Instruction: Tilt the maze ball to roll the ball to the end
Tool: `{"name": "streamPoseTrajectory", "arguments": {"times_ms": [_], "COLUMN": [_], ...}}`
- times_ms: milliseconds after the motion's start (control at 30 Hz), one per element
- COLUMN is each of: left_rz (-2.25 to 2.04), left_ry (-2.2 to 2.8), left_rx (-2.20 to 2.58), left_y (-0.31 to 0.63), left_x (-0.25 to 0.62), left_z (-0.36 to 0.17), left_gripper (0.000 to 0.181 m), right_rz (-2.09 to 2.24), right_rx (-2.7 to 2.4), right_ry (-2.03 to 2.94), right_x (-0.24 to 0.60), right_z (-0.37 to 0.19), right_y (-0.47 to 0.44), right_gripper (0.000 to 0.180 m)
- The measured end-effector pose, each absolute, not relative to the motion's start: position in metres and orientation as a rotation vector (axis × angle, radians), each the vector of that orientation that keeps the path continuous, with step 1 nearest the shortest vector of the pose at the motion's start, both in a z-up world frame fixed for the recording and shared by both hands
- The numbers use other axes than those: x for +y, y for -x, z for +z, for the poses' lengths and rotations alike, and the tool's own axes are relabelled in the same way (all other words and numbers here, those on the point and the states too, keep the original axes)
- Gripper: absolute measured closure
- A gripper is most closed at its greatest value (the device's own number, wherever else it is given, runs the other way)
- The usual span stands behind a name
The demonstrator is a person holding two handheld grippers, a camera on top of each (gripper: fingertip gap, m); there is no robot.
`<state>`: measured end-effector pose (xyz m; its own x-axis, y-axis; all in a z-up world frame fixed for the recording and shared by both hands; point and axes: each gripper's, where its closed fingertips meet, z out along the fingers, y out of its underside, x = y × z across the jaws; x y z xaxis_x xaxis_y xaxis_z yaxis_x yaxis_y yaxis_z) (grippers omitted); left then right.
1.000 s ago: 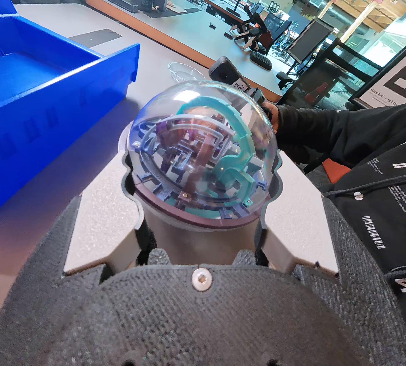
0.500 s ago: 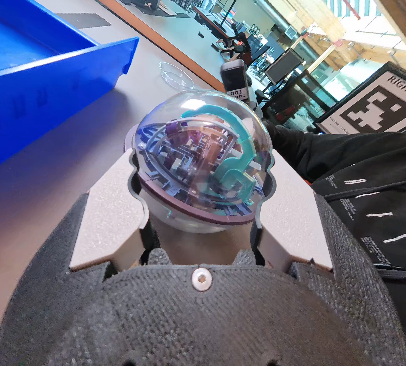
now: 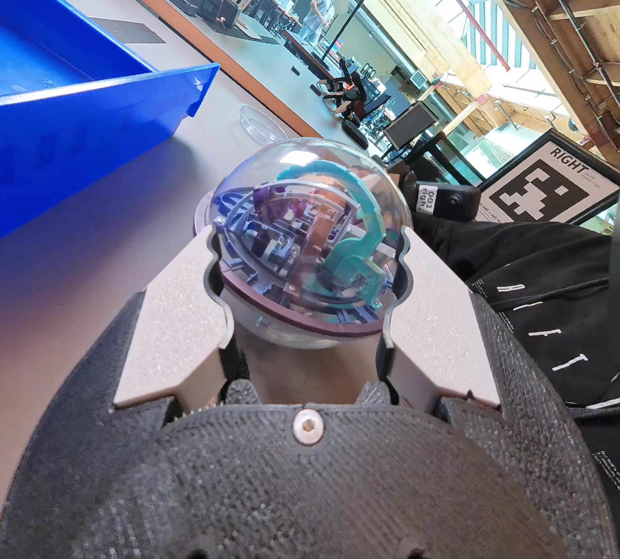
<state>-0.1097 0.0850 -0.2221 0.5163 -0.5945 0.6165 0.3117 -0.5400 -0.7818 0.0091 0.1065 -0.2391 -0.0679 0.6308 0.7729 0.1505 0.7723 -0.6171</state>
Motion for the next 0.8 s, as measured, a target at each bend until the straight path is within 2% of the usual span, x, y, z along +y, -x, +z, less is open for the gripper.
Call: {"name": "streamPoseTrajectory", "arguments": {"times_ms": [133,333,500,633,800], "left_rz": [-1.205,-1.213,-1.223,-1.23,-1.242], "left_ry": [1.794,1.806,1.792,1.788,1.781], "left_rx": [0.199,0.22,0.206,0.196,0.176], "left_y": [0.114,0.108,0.11,0.112,0.113], "left_x": [0.087,0.086,0.086,0.086,0.088], "left_z": [-0.223,-0.224,-0.224,-0.224,-0.224], "left_gripper": [0.076,0.076,0.077,0.078,0.077], "right_rz": [0.323,0.31,0.41,0.307,0.174], "right_rx": [-1.617,-1.648,-1.705,-1.754,-1.757], "right_ry": [0.496,0.449,0.443,0.383,0.306], "right_x": [0.099,0.087,0.08,0.083,0.085], "right_z": [-0.237,-0.232,-0.228,-0.238,-0.245], "right_y": [-0.006,-0.006,-0.016,-0.014,-0.002], "right_gripper": [0.18,0.18,0.169,0.159,0.173]}}
